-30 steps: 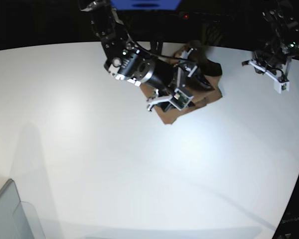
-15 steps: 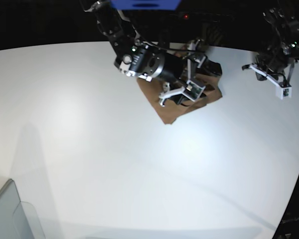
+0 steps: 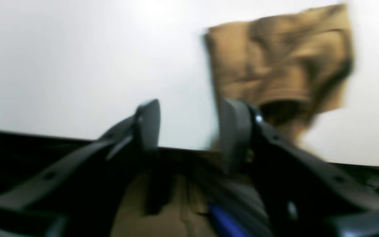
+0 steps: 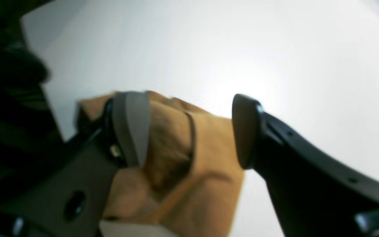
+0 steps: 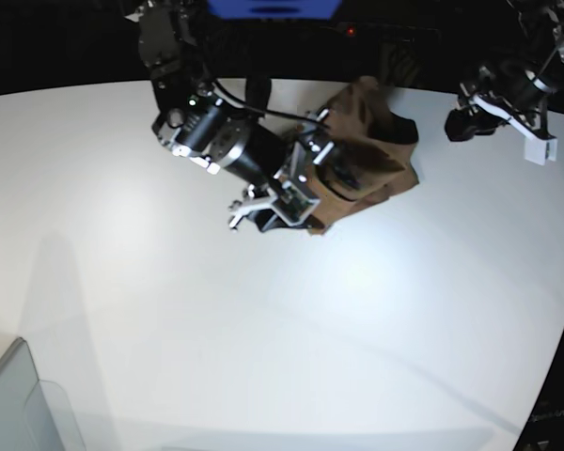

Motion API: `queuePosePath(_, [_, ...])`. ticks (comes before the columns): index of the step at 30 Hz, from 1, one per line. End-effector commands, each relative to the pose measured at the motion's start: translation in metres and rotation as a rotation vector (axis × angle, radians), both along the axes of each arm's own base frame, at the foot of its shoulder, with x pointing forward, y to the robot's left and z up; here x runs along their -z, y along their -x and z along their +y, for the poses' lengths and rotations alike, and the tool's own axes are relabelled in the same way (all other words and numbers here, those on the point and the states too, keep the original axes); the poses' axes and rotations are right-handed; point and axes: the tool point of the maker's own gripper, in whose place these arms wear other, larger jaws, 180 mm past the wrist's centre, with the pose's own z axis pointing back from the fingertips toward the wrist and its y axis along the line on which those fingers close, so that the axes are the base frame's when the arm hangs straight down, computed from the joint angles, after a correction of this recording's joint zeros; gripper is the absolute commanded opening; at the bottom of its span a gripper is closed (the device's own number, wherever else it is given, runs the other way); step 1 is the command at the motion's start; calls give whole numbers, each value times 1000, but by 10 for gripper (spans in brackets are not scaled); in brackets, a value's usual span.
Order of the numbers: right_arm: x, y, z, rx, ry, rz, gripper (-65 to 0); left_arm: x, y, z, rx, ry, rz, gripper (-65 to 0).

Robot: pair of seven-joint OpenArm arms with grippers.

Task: Layout the t-shirt on the table in an organized manner, then fold the t-shirt properly

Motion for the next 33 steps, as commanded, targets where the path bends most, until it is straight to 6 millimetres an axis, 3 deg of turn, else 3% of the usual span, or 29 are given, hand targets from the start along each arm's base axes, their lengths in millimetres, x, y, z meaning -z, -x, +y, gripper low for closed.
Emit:
queuePosePath(1, [-12,-4,-3,8,-33,-32,-246,-10,-2,-3,10,25,-34,-324])
queuePosePath(9, [-1,-10,-30,82,-10,-9,-246,-22,-18,-21,-4,138,-104,-227])
queuePosePath(12, [0,-8,-30,82,-9,-4,-246,-26,-28,-33,11,167,-132,-227])
queuePosePath(17, [0,-8,-30,82,-9,-4,-246,-17,-35,-64,93,222,-108,-227])
queuePosePath(23, [1,-9,-33,89,-3,-3,-246,3,-31,-72,105,143,-51,-227])
queuePosePath(28, [4,-8,-36,83,10,-3,-246,3,-39,-73,116,115,-63,-231])
queuePosePath(30, [4,-8,-36,83,12,-3,-246,2,-40,-81,138,124,-65,-279])
queuePosePath(33, [4,-8,-36,83,12,-3,-246,-2,-49,-88,160,127,-87,-444])
